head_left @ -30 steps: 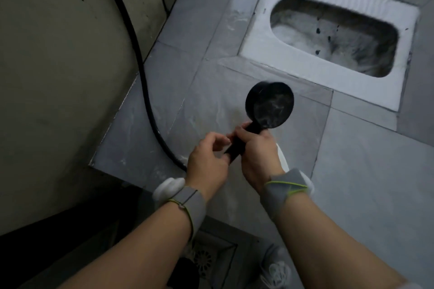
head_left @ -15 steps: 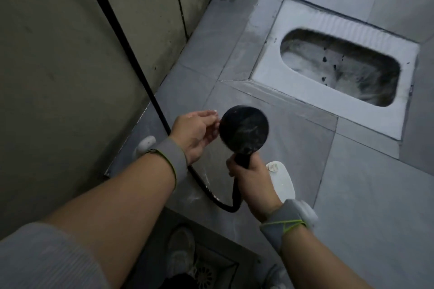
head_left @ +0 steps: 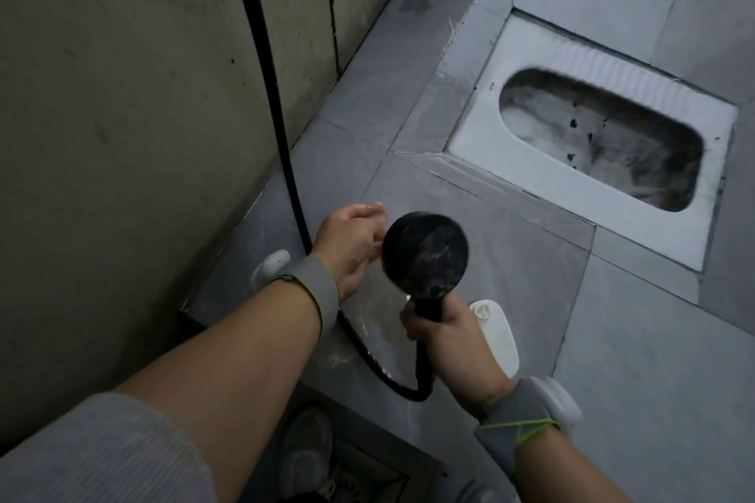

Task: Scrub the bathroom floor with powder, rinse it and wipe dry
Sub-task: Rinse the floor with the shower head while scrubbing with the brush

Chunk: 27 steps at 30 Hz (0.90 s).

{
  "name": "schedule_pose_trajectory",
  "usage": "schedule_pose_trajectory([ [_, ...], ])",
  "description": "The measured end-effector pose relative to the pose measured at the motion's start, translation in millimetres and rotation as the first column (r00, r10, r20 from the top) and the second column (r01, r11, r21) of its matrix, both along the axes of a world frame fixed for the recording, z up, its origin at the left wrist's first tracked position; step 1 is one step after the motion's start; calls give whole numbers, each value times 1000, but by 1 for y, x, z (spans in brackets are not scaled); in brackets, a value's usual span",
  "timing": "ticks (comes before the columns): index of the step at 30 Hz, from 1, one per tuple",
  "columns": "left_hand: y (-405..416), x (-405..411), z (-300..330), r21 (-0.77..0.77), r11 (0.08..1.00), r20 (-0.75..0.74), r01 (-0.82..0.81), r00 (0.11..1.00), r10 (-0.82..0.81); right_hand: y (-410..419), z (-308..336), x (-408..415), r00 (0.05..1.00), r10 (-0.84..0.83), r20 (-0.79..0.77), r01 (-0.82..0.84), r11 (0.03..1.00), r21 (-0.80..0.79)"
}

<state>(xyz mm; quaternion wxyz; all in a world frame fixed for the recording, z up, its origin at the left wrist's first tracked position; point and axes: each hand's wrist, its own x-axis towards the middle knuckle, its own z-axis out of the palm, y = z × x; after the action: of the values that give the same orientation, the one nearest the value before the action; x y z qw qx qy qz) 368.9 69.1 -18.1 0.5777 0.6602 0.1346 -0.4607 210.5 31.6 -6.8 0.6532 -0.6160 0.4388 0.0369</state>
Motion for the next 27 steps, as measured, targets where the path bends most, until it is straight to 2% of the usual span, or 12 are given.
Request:
schedule_pose_trajectory([
  [2, -3, 1, 3, 29, 1000, -20, 5, 1000, -4, 5, -3, 0, 999, 35, -14, -35, 999, 11],
  [4, -6, -1, 1, 42, 999, -32, -26, 999, 28, 6, -6, 1, 998, -60, -3, 60, 998, -14],
  [6, -6, -4, -1, 30, 999, -36, -40, 998, 41, 5, -8, 1, 990, -137, 23, 136, 990, 35],
  [9, 1, -6, -3, 44, 999, 20, -14, 1000, 13, 11, -9, 2, 999, -45, 16, 44, 996, 78],
  [13, 16, -19, 1, 21, 1000, -7, 2, 1000, -2, 9, -21, 5, 981, -193, -2, 193, 980, 41],
  [16, 34, -34, -6, 79, 997, 50, -1, 999, -3, 22, -29, 6, 998, -67, -21, 68, 996, 49],
  [19, 59, -52, -9, 126, 992, 139, 23, 990, -40, 29, -39, -2, 960, -276, -50, 273, 960, -62],
  [21, 67, -68, -4, 104, 987, 167, 125, 976, -141, 29, -39, -5, 936, -351, -27, 351, 936, -17],
  [23, 68, -82, 3, 64, 983, 174, 175, 968, -183, 34, -36, -5, 969, -248, 18, 247, 968, 51],
  [25, 67, -87, 9, 37, 988, 152, 153, 976, -157, 40, -29, 1, 990, -89, 106, 87, 996, 24],
  [27, 71, -86, 5, 108, 983, 214, 146, 962, -167, 48, -21, 5, 983, 59, 174, -61, 998, 4],
])
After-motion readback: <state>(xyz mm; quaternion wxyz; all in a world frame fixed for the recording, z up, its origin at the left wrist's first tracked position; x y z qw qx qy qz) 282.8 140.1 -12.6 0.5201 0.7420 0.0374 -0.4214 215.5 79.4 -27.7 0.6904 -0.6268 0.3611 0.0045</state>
